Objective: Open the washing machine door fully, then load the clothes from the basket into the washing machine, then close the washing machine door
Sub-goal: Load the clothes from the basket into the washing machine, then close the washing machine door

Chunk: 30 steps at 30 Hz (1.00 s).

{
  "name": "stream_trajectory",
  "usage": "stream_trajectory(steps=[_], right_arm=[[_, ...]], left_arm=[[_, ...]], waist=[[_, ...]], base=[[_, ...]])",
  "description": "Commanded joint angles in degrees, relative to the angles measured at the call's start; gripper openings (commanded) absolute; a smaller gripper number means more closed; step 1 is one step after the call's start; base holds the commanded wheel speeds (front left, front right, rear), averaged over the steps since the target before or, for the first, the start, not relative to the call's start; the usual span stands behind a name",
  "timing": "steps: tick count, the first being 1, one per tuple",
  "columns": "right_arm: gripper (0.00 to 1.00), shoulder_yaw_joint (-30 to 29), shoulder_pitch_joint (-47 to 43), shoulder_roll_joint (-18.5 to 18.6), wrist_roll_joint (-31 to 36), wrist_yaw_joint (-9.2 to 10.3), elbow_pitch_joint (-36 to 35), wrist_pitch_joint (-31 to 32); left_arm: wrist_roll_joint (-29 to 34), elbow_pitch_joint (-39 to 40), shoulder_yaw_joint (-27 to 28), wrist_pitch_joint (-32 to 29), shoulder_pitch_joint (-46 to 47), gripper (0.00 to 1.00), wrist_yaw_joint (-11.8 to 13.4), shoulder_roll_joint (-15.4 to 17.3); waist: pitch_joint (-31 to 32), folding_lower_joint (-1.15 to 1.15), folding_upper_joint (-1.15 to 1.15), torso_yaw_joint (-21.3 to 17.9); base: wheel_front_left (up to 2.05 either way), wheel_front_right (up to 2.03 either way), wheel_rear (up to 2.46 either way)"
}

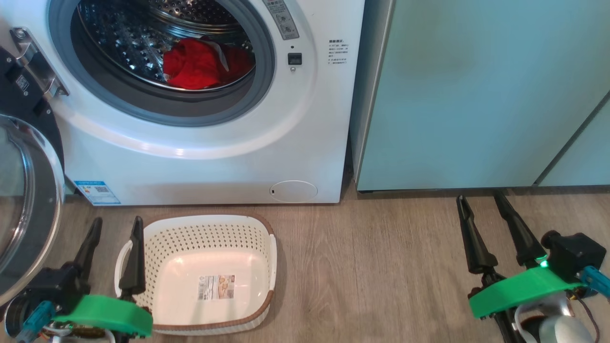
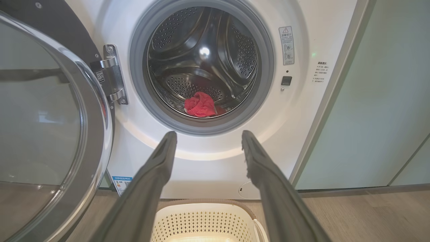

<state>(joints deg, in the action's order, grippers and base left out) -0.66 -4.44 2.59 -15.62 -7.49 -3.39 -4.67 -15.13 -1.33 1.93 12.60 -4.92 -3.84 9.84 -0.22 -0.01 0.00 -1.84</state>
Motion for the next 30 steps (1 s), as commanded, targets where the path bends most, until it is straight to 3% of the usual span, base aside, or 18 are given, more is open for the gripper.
stream_trajectory(steps=[1, 30], right_arm=[[1.0, 1.0, 0.9, 0.3, 0.3, 0.0, -2.3, 0.1], [1.0, 1.0, 1.3, 0.3, -0.3, 0.0, -1.8, -0.9]], left_arm=[[0.0, 2.2, 2.0, 0.0, 1.9, 1.0, 0.3, 1.2], [-0.3, 1.9, 0.5, -0.5, 2.7, 1.0, 1.5, 2.4]], waist=[[0.0, 0.01, 0.0, 0.0], [-0.8, 0.01, 0.0, 0.9]], base=[[0.0, 0.0, 0.0], [-0.04, 0.04, 0.0]])
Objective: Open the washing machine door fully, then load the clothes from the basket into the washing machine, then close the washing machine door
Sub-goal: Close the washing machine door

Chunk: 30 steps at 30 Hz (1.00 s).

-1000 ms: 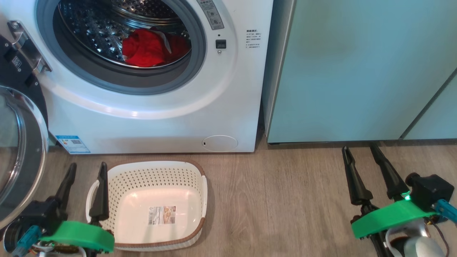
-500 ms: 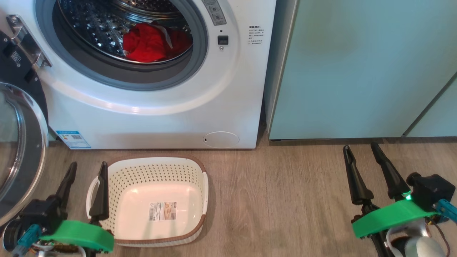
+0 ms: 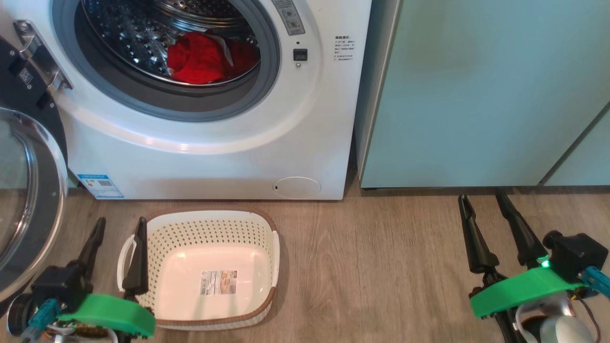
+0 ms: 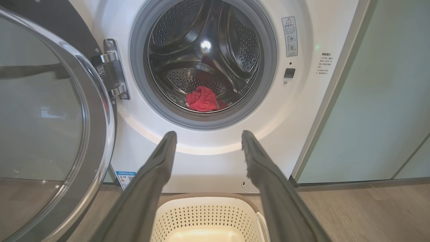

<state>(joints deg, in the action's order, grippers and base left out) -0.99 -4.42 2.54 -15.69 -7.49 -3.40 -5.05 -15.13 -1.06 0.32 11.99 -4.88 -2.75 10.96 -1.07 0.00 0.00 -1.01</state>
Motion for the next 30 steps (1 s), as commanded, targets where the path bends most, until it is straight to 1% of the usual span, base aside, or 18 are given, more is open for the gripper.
stream_trajectory(steps=[1, 7, 12, 16, 20, 25, 30], right_arm=[[1.0, 1.3, 1.3, 0.3, -0.2, 0.0, -1.8, -0.5], [1.0, 1.2, 1.3, 0.3, -0.2, 0.0, -1.9, -0.5], [1.0, 1.3, 1.3, 0.3, -0.3, 0.0, -2.1, -0.5], [1.0, 1.3, 1.4, 0.3, -0.5, 0.0, -2.0, -0.7], [1.0, 1.3, 1.5, 0.3, -0.6, 0.0, -1.7, -0.9], [1.0, 1.2, 1.5, 0.3, -0.9, 0.0, -1.4, -1.2], [1.0, 1.2, 1.6, 0.3, -1.0, 0.0, -1.1, -1.4]], left_arm=[[-0.3, 1.7, 2.1, 0.1, 2.6, 1.0, 0.5, 1.2], [-0.3, 1.6, 1.8, 0.3, 2.6, 1.0, 0.7, 1.3], [-0.4, 1.7, 1.6, 0.3, 2.7, 1.0, 0.9, 1.6], [-0.9, 1.8, 1.5, 0.3, 2.8, 1.0, 0.6, 1.8], [-1.0, 1.9, 1.4, 0.4, 2.9, 1.0, 0.6, 2.0], [-1.0, 2.0, 1.3, 0.6, 3.0, 1.0, 0.8, 2.2], [-1.1, 2.1, 1.1, 0.6, 3.0, 1.0, 0.9, 2.4]], waist=[[0.1, 0.0, 0.0, 0.1], [0.1, 0.0, 0.0, 0.4], [-0.2, 0.0, 0.0, 0.5], [-0.5, 0.0, 0.0, 0.3], [-0.7, 0.0, 0.0, 0.2], [-0.8, 0.0, 0.0, 0.0], [-0.9, 0.0, 0.0, -0.1]], base=[[-0.74, 0.74, 0.0], [-1.22, 1.22, 0.0], [-1.95, 1.95, 0.0], [-2.0, 2.0, 0.0], [-1.48, 1.48, 0.0], [-0.86, 0.86, 0.0], [-0.09, 0.09, 0.0]])
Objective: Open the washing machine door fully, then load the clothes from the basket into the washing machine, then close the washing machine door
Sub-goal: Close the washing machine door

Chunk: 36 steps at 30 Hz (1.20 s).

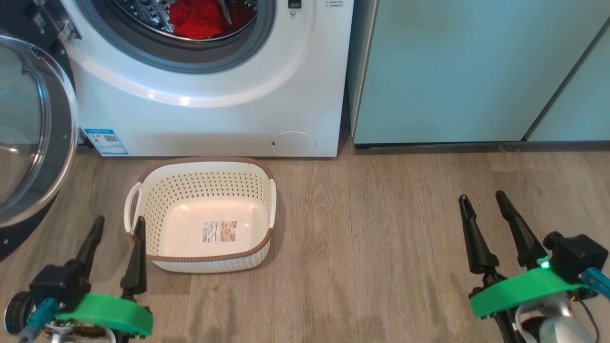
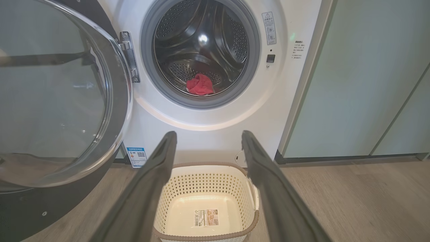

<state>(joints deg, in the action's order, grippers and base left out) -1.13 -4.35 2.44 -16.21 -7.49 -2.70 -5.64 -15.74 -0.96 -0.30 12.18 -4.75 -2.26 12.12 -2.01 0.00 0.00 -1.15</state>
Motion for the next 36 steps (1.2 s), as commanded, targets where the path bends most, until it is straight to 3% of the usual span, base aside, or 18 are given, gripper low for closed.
stream_trajectory(steps=[1, 24, 29, 36], right_arm=[[1.0, 1.3, 1.6, 0.4, -0.5, 0.0, -1.7, -0.9], [1.0, 1.0, 1.4, 0.4, -0.5, 0.0, -1.4, -1.1], [1.0, 0.7, 1.0, 0.4, -0.5, 0.0, -1.7, -1.0], [1.0, 0.7, 0.9, 0.4, -0.3, 0.0, -2.6, -0.4]], left_arm=[[-0.5, 2.0, 1.7, 0.4, 2.9, 1.0, 0.5, 1.3], [-1.0, 2.1, 0.7, 0.2, 3.1, 1.0, 1.3, 1.8], [-1.1, 1.9, 0.7, 0.5, 3.9, 1.0, 1.7, 1.6], [-1.7, 0.8, 0.6, 0.9, 5.0, 1.0, 1.8, 1.4]], waist=[[0.1, 0.0, 0.0, 0.0], [0.1, 0.0, 0.0, 1.2], [-0.1, 0.0, 0.0, 3.7], [0.7, 0.0, 0.0, 10.7]], base=[[0.0, 0.0, 0.0], [0.0, 0.0, 0.0], [0.0, 0.0, 0.0], [0.0, 0.0, 0.0]])
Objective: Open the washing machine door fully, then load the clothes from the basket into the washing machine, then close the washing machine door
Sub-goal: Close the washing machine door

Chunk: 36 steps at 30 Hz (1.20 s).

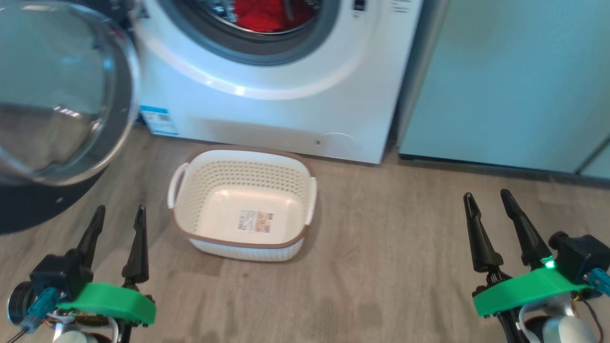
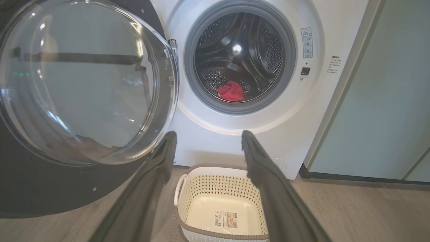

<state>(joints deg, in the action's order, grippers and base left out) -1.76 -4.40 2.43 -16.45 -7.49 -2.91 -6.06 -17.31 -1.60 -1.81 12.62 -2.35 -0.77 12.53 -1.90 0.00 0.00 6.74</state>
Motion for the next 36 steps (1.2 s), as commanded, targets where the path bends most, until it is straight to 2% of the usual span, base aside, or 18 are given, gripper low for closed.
stream_trajectory(steps=[1, 9, 16, 26, 36], right_arm=[[1.0, 1.4, 0.9, 0.4, -0.1, 0.0, -2.4, 0.1], [1.0, 1.8, -0.5, 0.4, -0.1, 0.0, -2.9, 0.8], [1.0, 2.6, -0.9, 0.4, -0.6, 0.0, -2.8, 0.8], [1.0, 2.9, -0.9, 0.4, -0.7, 0.0, -2.4, 0.6], [1.0, 3.2, -0.3, 0.4, -0.8, 0.0, -2.0, 0.5]], left_arm=[[-0.1, 1.3, 2.0, 0.4, 2.7, 1.0, 0.3, 1.0], [-0.7, 0.3, 2.6, 0.6, 1.9, 1.0, 1.3, 0.8], [-1.5, 0.5, 3.3, 0.5, 0.6, 1.0, 2.1, 0.9], [-1.7, 0.4, 2.4, 0.3, 1.3, 1.0, 2.1, 0.9], [-1.6, -0.1, 1.7, 0.3, 2.2, 1.0, 2.3, 1.3]], waist=[[0.8, 0.0, 0.0, 4.1], [2.3, 0.0, 0.0, 13.2], [2.8, 0.0, 0.0, 19.1], [2.5, 0.0, 0.0, 21.7], [2.1, 0.0, 0.0, 22.2]], base=[[0.0, 0.0, 0.0], [0.0, 0.0, 0.0], [0.0, 0.0, 0.0], [0.0, 0.0, 0.0], [0.0, 0.0, 0.0]])
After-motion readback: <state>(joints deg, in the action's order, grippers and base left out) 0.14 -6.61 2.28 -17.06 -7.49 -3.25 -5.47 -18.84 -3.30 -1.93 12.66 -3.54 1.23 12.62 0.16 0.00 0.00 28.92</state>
